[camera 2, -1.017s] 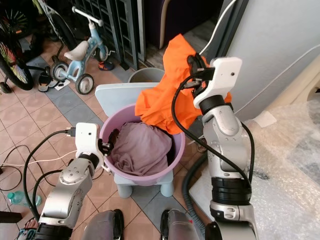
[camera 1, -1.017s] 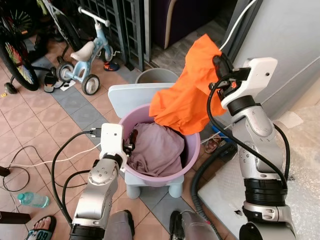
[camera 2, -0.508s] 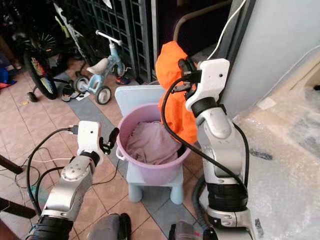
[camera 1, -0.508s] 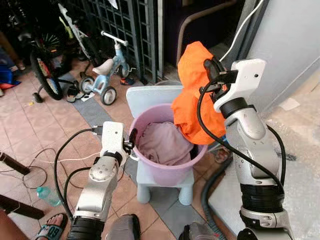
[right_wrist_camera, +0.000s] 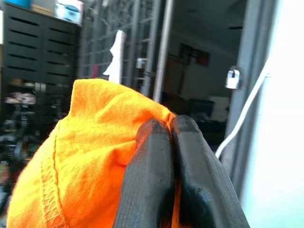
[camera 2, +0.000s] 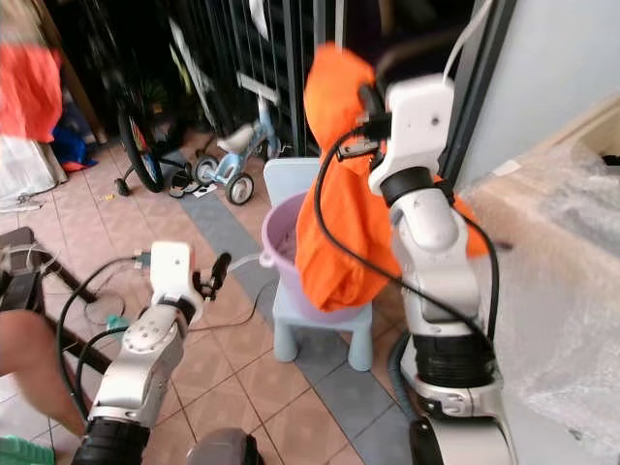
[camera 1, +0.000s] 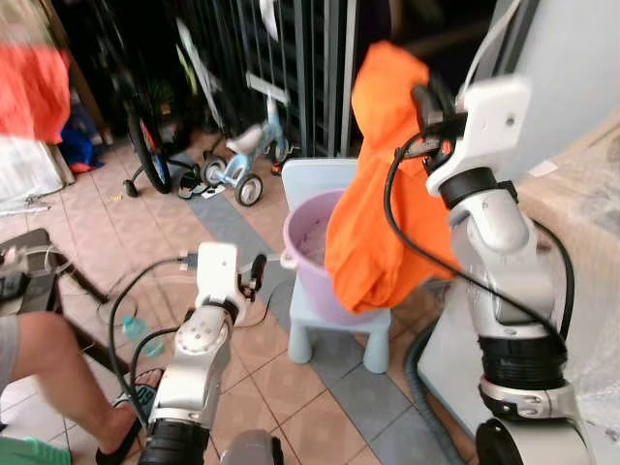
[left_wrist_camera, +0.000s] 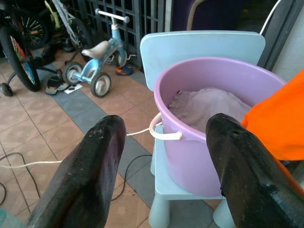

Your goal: Clothes washing

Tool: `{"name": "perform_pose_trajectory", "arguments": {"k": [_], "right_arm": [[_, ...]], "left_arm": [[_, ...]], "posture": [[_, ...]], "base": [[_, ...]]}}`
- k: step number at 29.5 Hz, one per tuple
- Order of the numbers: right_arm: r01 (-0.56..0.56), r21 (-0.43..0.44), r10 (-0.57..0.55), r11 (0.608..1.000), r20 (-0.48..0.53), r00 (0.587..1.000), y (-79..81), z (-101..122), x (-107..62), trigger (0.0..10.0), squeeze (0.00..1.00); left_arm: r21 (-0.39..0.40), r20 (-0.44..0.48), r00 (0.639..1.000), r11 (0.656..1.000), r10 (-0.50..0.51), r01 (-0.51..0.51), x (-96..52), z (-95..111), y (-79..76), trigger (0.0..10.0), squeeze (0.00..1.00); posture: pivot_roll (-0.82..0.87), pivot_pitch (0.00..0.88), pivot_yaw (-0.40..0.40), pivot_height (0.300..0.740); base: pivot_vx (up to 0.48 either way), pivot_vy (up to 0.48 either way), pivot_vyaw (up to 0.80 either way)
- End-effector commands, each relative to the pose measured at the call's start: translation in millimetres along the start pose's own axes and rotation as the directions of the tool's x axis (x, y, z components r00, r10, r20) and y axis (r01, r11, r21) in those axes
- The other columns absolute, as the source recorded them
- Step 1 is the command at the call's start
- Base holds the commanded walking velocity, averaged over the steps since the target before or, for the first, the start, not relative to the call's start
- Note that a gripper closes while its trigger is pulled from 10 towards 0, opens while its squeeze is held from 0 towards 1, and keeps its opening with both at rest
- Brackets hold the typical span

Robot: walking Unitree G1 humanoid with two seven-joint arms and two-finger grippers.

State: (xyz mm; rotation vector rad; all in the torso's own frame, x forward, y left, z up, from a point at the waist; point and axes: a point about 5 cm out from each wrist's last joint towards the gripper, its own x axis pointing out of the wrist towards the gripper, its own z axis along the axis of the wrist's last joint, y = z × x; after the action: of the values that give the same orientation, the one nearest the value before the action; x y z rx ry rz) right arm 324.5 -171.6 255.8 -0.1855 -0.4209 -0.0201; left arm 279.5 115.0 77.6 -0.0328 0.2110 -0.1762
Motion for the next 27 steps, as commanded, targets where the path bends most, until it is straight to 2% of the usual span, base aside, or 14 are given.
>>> {"name": "perform_pose_trajectory", "arguments": {"k": [1,9,19,21,27], "right_arm": [[0.074,-0.06,-0.072,0.995,0.047,0.996,-8.5,9.5,6.8,10.0,0.0],[0.181,-0.095,-0.177,0.979,0.049,0.983,-29.2,8.2,13.2,10.0,0.0],[0.155,-0.069,-0.155,0.986,0.005,0.988,-21.0,-3.8,10.6,10.0,0.0],[0.145,-0.068,-0.145,0.987,-0.002,0.989,-19.5,-6.8,8.1,10.0,0.0],[0.158,-0.097,-0.156,0.983,0.027,0.987,-27.7,-2.7,12.2,10.0,0.0]], "left_arm": [[0.005,0.05,0.999,1.0,-0.012,0.012,3.3,12.4,1.8,10.0,0.0],[-0.003,0.066,0.998,1.0,-0.024,0.025,1.4,14.2,2.1,10.0,0.0],[-0.017,0.056,0.998,1.0,-0.022,0.023,-0.5,13.2,4.5,10.0,0.0],[-0.02,0.077,0.997,0.999,-0.031,0.033,-0.9,16.9,5.7,10.0,0.0],[-0.026,0.13,0.99,0.998,-0.047,0.051,0.9,28.1,3.5,10.0,0.0]], "posture": [[-0.1,0.016,0.047,0.74],[-0.1,0.028,0.05,0.74],[-0.09,0.039,0.05,0.74],[-0.09,0.04,0.051,0.74],[-0.09,0.038,0.051,0.74]], "base": [[0.0,0.0,-0.8],[0.0,0.0,-0.8],[0.0,0.0,-0.8],[0.0,0.0,-0.8],[0.0,0.0,-0.8]]}}
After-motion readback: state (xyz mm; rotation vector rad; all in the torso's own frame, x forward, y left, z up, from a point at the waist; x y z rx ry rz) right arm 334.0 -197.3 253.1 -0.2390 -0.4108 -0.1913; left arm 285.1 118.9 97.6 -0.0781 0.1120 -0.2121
